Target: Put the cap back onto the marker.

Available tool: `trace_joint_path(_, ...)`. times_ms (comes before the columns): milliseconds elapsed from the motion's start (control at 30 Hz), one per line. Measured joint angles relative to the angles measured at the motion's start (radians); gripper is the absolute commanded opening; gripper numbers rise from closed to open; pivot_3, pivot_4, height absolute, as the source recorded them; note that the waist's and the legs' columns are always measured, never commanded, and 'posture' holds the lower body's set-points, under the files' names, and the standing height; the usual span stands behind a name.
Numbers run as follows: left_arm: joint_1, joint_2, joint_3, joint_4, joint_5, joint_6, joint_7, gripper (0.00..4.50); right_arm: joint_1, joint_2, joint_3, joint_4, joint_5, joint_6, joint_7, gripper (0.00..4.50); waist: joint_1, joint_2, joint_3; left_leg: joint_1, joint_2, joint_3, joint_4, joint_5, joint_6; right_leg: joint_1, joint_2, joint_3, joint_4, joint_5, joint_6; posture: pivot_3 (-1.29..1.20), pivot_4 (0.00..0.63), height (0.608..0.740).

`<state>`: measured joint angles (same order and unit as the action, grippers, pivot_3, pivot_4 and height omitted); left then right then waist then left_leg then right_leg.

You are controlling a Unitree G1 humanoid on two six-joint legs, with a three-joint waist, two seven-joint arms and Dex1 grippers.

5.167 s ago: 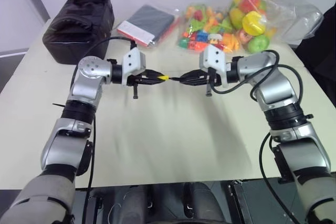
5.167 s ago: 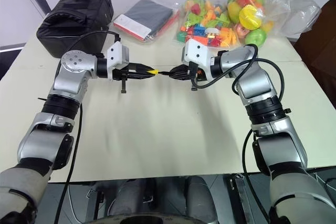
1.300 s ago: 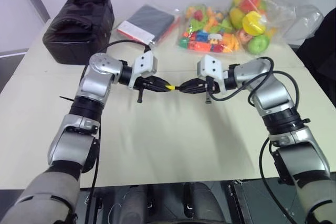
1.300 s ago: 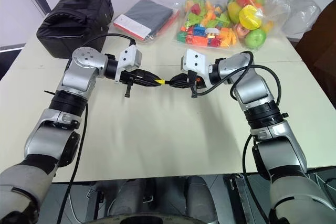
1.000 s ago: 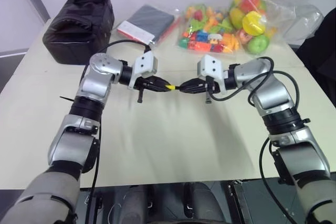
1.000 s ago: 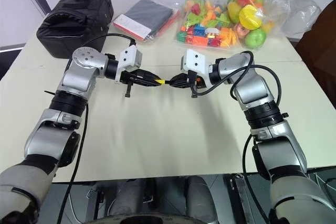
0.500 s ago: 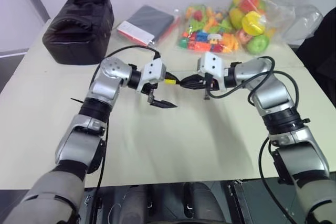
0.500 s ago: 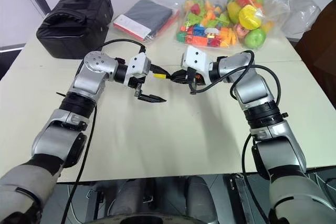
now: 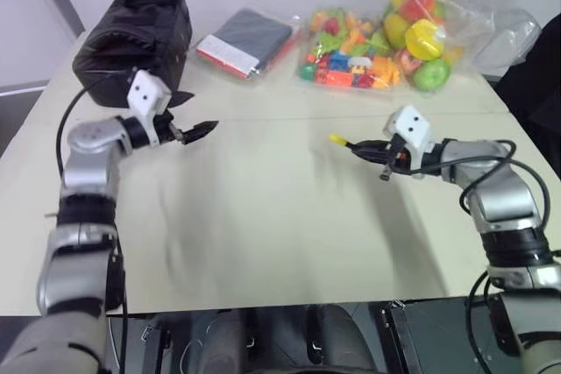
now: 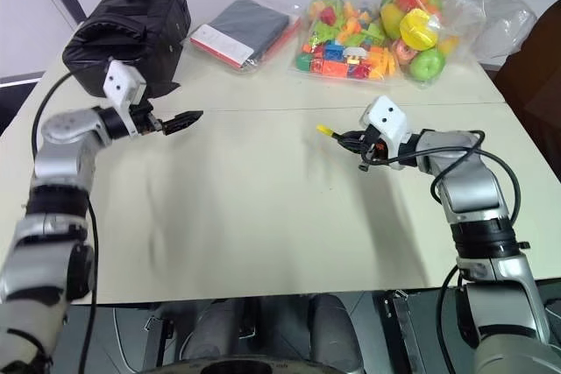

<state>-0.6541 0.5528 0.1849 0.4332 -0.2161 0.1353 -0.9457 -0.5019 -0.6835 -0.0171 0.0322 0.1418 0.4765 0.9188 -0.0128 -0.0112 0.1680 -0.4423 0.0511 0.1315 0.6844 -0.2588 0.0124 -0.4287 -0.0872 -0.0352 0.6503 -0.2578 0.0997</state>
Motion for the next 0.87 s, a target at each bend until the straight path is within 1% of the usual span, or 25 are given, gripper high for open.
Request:
trace_joint_path(100,0.192,-0.071,0.026,-0.226,-0.042,0.132,0.130,4.47,0.055,0.022,-0.058,0.004,-0.006,0.013,-0.116,0.00,0.000,0.000,0.000,0.001,-0.001,0.001,0.000,0.000,0.000,0.000,0.000,0.000,0.000,0.000,0.000,0.00,0.150,0.740)
trace_joint_path(167,0.266,-0.115,0.024,-0.316,-0.052,0.195,0.204,4.47,0.066,0.041,-0.077,0.013,-0.007,0.017,-0.171,0.00,0.001,0.000,0.000,0.000,-0.001,0.001,0.000,0.000,0.000,0.000,0.001,0.000,0.001,0.000,0.000,0.00,0.150,0.740)
trace_joint_path(233,0.308,-0.157,0.029,-0.400,-0.058,0.234,0.286,4.47,0.072,0.061,-0.085,0.018,-0.007,0.017,-0.214,0.00,0.002,0.000,0.000,0.001,-0.001,0.001,0.000,0.000,-0.001,0.001,0.001,0.000,0.001,0.000,0.000,0.00,0.150,0.740)
trace_joint_path(367,0.329,-0.224,0.044,-0.490,-0.086,0.273,0.405,4.50,0.075,0.092,-0.092,0.045,0.009,0.019,-0.254,1.82,0.002,0.000,0.000,0.002,-0.001,0.000,0.000,0.000,-0.001,0.002,0.001,0.000,0.001,0.000,0.000,0.00,0.150,0.740)
trace_joint_path(400,0.332,-0.241,0.045,-0.500,-0.093,0.276,0.432,4.50,0.075,0.102,-0.093,0.051,0.017,0.019,-0.258,2.34,0.001,0.000,0.000,0.002,-0.001,0.000,0.000,0.000,-0.001,0.002,0.001,0.000,0.001,0.000,0.000,0.00,0.150,0.740)
trace_joint_path(433,0.337,-0.250,0.044,-0.508,-0.094,0.277,0.451,4.50,0.075,0.109,-0.093,0.053,0.022,0.019,-0.262,2.95,0.001,0.000,0.000,0.002,-0.001,0.001,0.000,0.000,-0.001,0.002,0.002,0.000,0.001,0.000,0.000,0.00,0.150,0.740)
trace_joint_path(467,0.339,-0.257,0.044,-0.514,-0.095,0.278,0.465,4.50,0.075,0.113,-0.093,0.056,0.023,0.019,-0.265,3.43,0.001,0.000,0.000,0.002,-0.001,0.001,0.000,0.000,-0.001,0.002,0.002,0.000,0.001,0.000,0.000,0.00,0.150,0.740)
trace_joint_path(500,0.339,-0.261,0.042,-0.516,-0.098,0.278,0.477,4.50,0.075,0.114,-0.093,0.062,0.024,0.018,-0.268,4.03,0.001,0.000,0.000,0.002,-0.001,0.001,0.000,0.000,-0.001,0.002,0.002,0.000,0.001,0.000,0.000,0.00,0.150,0.740)
trace_joint_path(533,0.341,-0.261,0.040,-0.517,-0.099,0.279,0.483,4.50,0.075,0.114,-0.093,0.071,0.025,0.016,-0.271,4.46,0.000,0.000,0.000,0.002,-0.001,0.001,0.000,0.000,-0.001,0.002,0.002,0.000,0.001,0.000,0.000,0.00,0.150,0.740)
trace_joint_path(733,0.351,-0.255,0.038,-0.518,-0.101,0.278,0.511,4.50,0.070,0.116,-0.107,0.110,0.036,0.001,-0.302,4.46,0.001,0.000,0.000,0.002,-0.002,0.001,0.000,0.000,-0.001,0.002,0.002,0.000,0.001,0.000,0.000,0.00,0.150,0.740)
trace_joint_path(867,0.403,-0.199,0.068,-0.524,-0.111,0.280,0.511,4.50,0.057,0.086,-0.201,0.188,0.037,-0.061,-0.380,4.46,0.000,0.000,0.000,0.002,-0.001,0.001,-0.001,0.000,-0.001,0.002,0.002,0.000,0.000,0.000,0.000,0.00,0.150,0.740)
